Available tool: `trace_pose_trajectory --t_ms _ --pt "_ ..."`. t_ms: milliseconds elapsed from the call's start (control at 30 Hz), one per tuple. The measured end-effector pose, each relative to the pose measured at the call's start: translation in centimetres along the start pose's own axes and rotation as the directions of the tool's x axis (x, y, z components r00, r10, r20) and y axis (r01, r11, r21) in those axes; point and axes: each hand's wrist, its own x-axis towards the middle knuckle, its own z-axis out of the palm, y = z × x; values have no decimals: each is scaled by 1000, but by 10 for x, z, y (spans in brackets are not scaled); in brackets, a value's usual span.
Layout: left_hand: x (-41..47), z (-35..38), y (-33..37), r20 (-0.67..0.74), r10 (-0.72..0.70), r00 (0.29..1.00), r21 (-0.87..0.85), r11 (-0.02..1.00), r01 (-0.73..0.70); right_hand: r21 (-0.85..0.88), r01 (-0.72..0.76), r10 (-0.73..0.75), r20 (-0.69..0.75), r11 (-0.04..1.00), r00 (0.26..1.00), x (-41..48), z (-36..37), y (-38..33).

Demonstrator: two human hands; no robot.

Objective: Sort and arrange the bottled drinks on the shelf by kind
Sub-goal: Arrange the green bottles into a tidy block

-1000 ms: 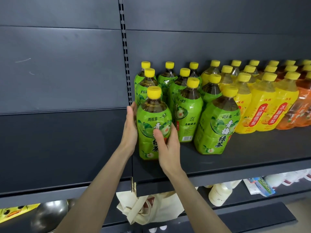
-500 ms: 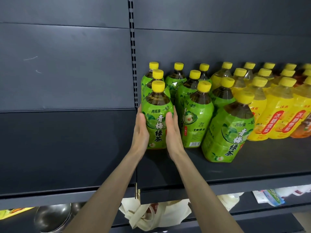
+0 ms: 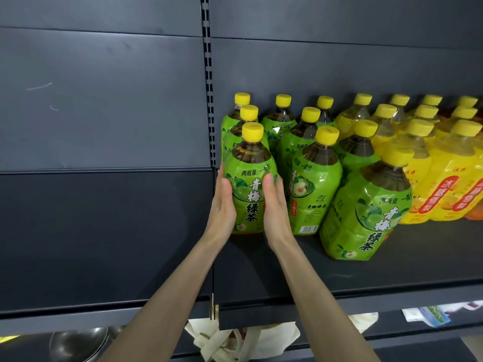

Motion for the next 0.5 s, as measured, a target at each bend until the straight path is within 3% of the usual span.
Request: trace_pose_trajectory --t_ms 200,500 --pt "1 2 -2 -20 85 996 12 996 -84 -51 42 -42 -1 998 999 1 2 -3" --pt "-7 -3 9 -8 72 997 93 993 -71 -162 34 -46 -72 986 996 -8 4 -9"
